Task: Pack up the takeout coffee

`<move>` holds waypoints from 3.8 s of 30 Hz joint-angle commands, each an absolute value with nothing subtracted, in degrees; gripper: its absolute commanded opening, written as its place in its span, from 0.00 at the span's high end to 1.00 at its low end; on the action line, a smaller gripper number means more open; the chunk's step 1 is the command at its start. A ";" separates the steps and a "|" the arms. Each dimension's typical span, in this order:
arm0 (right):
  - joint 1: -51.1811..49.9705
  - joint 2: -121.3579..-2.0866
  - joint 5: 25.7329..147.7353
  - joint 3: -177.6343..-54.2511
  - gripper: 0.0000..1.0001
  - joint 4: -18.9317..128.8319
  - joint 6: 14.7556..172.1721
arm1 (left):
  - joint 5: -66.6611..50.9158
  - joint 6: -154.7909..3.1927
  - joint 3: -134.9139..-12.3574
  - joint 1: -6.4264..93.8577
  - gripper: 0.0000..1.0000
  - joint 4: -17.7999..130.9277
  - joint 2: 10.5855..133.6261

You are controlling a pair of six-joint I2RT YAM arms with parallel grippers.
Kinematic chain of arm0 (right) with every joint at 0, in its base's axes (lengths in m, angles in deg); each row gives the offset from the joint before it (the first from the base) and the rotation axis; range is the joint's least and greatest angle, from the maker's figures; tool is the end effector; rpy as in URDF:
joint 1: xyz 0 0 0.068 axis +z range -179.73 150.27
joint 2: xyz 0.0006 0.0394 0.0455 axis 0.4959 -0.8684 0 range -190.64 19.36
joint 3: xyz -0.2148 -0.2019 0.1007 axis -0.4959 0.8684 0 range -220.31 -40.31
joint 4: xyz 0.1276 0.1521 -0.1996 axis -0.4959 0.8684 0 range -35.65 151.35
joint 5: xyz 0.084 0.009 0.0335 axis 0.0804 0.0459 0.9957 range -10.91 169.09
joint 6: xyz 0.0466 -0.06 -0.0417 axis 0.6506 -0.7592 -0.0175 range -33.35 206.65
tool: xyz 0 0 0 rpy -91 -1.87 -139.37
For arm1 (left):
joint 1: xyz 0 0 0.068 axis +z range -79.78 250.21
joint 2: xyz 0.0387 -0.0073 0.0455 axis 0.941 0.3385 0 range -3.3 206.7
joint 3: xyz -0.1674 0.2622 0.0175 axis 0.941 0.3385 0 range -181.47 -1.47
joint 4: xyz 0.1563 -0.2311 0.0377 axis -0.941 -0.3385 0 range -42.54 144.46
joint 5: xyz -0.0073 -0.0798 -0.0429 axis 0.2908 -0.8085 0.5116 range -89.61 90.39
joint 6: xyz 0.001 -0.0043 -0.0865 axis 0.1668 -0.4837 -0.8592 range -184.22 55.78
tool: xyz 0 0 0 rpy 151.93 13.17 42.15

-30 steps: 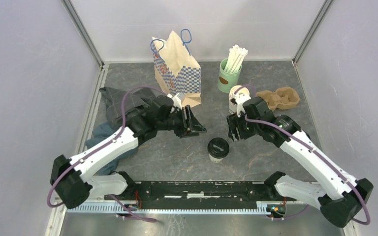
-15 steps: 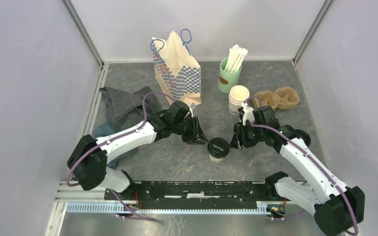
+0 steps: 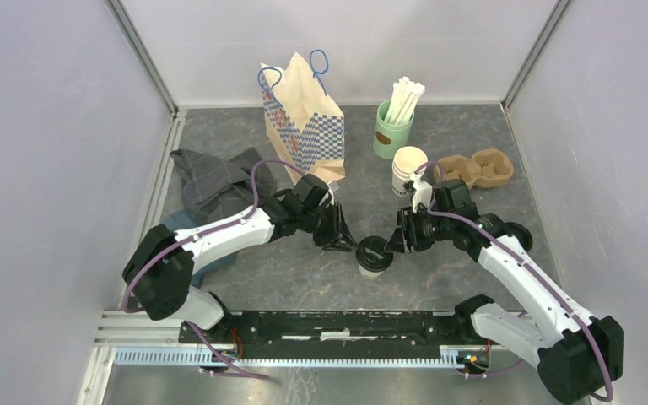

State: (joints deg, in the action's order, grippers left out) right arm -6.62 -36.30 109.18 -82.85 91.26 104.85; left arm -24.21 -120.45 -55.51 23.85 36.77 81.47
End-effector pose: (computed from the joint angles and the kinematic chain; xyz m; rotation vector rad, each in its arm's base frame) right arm 0.1796 0.1185 0.2548 -0.3522 2.4934 0.9519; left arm 0.2166 -0.2731 0.2242 -0.0098 2.7719 -1.1951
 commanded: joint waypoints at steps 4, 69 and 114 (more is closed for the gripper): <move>-6.83 -36.61 112.01 -79.22 0.53 87.25 105.26 | -24.55 -117.01 -56.37 23.29 0.69 36.74 83.24; -16.40 -38.96 126.04 -76.70 0.43 77.02 108.21 | -23.72 -104.10 -69.22 20.64 0.49 24.64 84.74; -12.41 -38.86 116.85 -74.27 0.45 77.57 109.26 | -22.08 -99.86 -70.90 20.65 0.54 21.86 89.34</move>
State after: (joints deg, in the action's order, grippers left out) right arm -12.59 -40.96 122.03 -71.12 68.88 112.30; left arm -25.04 -102.94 -67.46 20.89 25.51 88.99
